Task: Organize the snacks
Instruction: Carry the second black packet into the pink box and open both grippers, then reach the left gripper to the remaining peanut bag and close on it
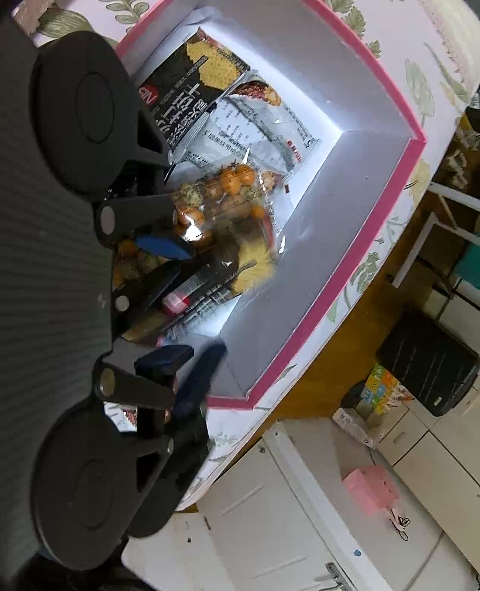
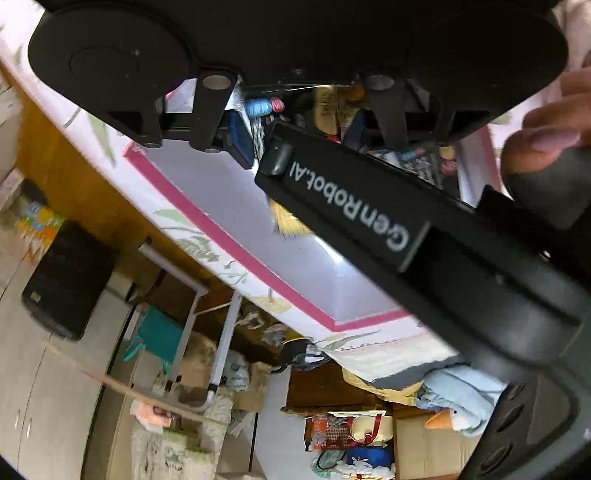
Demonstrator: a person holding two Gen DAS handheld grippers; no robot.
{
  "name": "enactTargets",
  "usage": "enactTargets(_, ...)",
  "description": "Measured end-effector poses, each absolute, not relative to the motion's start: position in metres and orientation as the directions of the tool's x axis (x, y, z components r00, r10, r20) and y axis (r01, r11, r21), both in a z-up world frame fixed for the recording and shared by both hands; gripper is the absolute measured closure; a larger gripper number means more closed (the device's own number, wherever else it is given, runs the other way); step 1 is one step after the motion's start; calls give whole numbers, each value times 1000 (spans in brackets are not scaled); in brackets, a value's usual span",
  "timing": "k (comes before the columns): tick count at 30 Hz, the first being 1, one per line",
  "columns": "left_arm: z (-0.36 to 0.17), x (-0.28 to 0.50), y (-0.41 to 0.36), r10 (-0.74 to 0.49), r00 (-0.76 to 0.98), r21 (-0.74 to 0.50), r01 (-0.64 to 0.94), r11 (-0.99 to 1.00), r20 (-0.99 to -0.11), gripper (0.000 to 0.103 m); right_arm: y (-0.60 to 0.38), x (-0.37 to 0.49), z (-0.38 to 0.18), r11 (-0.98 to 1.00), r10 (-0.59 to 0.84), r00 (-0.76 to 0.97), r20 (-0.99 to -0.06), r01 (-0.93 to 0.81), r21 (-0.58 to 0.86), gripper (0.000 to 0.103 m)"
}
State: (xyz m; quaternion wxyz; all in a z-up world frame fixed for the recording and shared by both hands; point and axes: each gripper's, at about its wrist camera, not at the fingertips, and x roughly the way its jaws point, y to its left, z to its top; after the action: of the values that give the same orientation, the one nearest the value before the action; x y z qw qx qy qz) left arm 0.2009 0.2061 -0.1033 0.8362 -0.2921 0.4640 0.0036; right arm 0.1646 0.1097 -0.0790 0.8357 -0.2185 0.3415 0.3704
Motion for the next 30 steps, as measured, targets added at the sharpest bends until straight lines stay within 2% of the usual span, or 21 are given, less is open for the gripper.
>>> enactTargets(1,-102,199,204,-244,574,-464,-273,843,-781,51,109,163,-78,636,465,515,-720,-760,-133,28)
enactTargets(3,-97,192,205,-222,585,-444,-268,855,-780,51,101,157,-72,649,470,543,-696,-747,-145,27)
enactTargets(7,-81,176,207,-235,605,-452,-234,861,-761,50,73,146,-57,684,503,536,-678,-726,-66,27)
enactTargets(13,-54,149,194,-232,619,-389,-131,912,-751,50,7,116,-33,738,522,555,-648,-674,18,26)
enactTargets(24,-16,142,118,-309,555,-324,75,943,-772,51,-112,128,-32,868,397,594,-699,-490,76,26)
enactTargets(30,-25,157,56,-352,522,-339,124,933,-777,51,-167,168,-56,914,371,564,-738,-360,185,26)
